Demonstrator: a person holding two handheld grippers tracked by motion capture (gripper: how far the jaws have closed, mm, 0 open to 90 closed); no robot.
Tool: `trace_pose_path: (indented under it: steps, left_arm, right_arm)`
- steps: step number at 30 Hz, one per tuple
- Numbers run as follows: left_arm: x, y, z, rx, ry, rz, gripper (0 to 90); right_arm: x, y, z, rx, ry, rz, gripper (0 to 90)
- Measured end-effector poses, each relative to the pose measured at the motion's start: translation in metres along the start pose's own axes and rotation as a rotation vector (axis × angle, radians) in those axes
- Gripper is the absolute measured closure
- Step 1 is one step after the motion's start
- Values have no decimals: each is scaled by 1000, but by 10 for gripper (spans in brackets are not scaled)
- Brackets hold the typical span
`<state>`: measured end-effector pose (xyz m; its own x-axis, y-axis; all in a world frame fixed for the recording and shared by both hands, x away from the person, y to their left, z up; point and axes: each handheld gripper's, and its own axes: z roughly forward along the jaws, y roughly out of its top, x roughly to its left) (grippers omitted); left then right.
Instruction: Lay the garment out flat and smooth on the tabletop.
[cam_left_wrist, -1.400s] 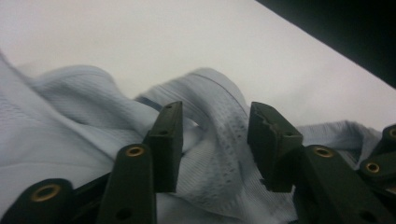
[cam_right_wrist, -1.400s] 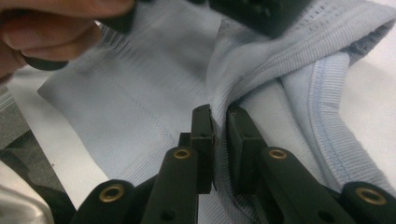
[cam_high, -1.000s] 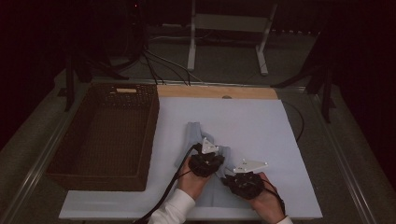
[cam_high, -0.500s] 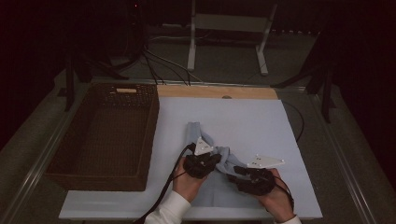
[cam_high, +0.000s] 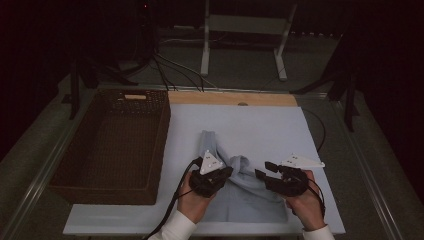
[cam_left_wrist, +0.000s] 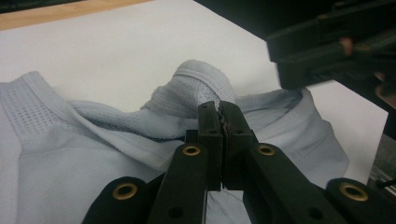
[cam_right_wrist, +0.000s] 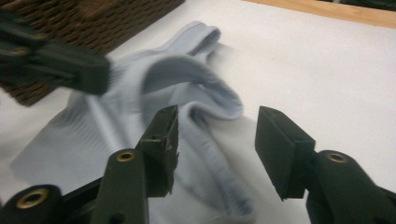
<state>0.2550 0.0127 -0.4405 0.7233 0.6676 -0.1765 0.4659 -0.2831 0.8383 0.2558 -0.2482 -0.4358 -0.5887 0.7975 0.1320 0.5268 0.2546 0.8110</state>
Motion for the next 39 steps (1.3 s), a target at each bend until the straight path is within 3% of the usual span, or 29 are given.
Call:
trace_pose_path:
  steps: [7,14,25,39]
  left_arm:
    - [0,-3,-11,-25,1,10,893]
    - [0,-5,-22,-53,6,26,893]
    - [-2,-13,-31,-78,6,73,891]
    - [-7,-17,-38,-112,-15,105,889]
  right_arm:
    - [-5,11,12,-8,-20,16,502]
    - [0,20,23,-1,-15,6,494]
    - [5,27,45,25,-3,17,420]
    - [12,32,62,82,1,-15,373]
